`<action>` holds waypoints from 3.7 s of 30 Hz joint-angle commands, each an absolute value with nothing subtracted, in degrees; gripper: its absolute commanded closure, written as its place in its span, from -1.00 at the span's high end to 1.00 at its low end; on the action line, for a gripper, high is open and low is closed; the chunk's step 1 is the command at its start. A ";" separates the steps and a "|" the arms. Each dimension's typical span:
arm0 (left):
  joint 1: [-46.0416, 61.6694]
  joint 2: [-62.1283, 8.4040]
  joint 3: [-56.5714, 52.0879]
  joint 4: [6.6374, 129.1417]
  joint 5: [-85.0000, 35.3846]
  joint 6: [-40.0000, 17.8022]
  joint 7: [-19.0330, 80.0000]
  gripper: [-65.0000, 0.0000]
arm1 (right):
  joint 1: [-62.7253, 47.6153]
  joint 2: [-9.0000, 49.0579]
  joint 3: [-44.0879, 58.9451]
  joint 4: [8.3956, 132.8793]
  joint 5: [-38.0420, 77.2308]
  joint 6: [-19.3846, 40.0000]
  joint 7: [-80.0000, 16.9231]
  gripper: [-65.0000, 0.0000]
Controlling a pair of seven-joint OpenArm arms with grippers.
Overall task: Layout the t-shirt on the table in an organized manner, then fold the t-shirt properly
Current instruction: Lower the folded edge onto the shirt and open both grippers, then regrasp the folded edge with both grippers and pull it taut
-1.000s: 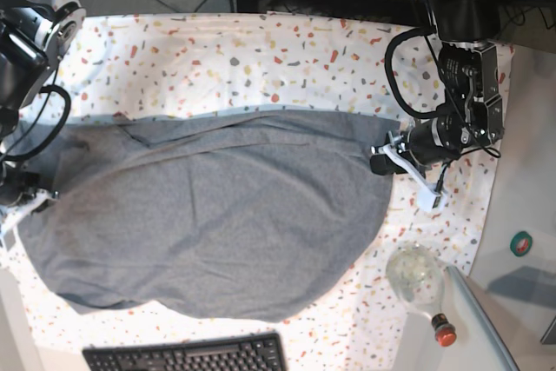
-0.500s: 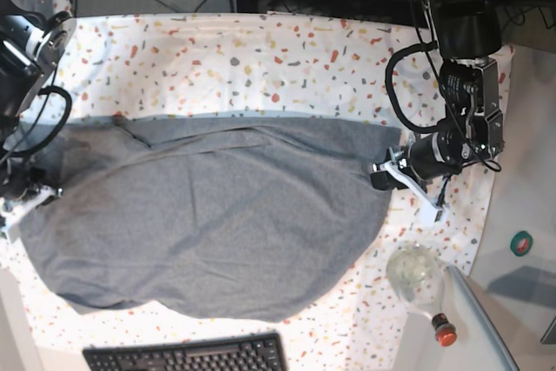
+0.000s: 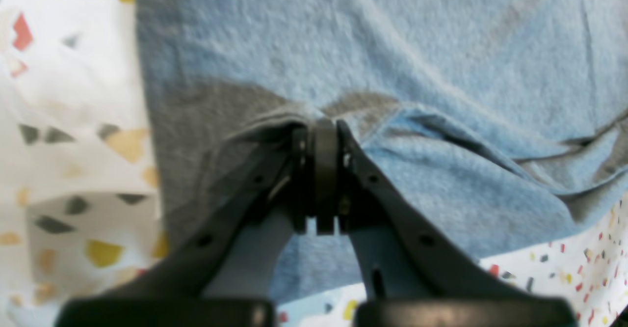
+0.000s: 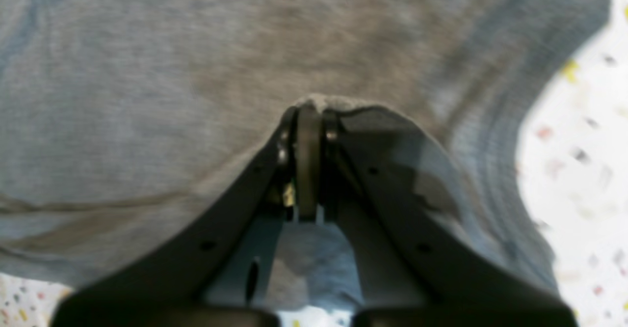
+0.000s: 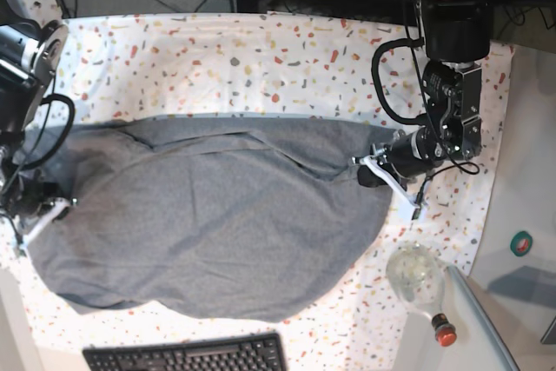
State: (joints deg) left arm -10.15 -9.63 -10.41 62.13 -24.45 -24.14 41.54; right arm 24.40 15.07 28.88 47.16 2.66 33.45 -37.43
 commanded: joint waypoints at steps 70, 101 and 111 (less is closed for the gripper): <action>1.19 -8.31 -18.59 62.73 -39.08 -24.04 34.68 -1.00 | 7.69 6.73 67.74 54.73 20.09 33.63 -33.98 -0.17; 2.07 -10.42 -18.24 62.90 -39.08 -24.04 34.77 -1.00 | 14.02 16.75 66.42 32.66 20.09 25.19 -19.12 -0.19; 4.35 -11.65 -17.98 68.88 -37.23 -23.69 34.95 -1.00 | 13.76 17.10 65.98 37.85 20.09 25.19 -26.07 -1.00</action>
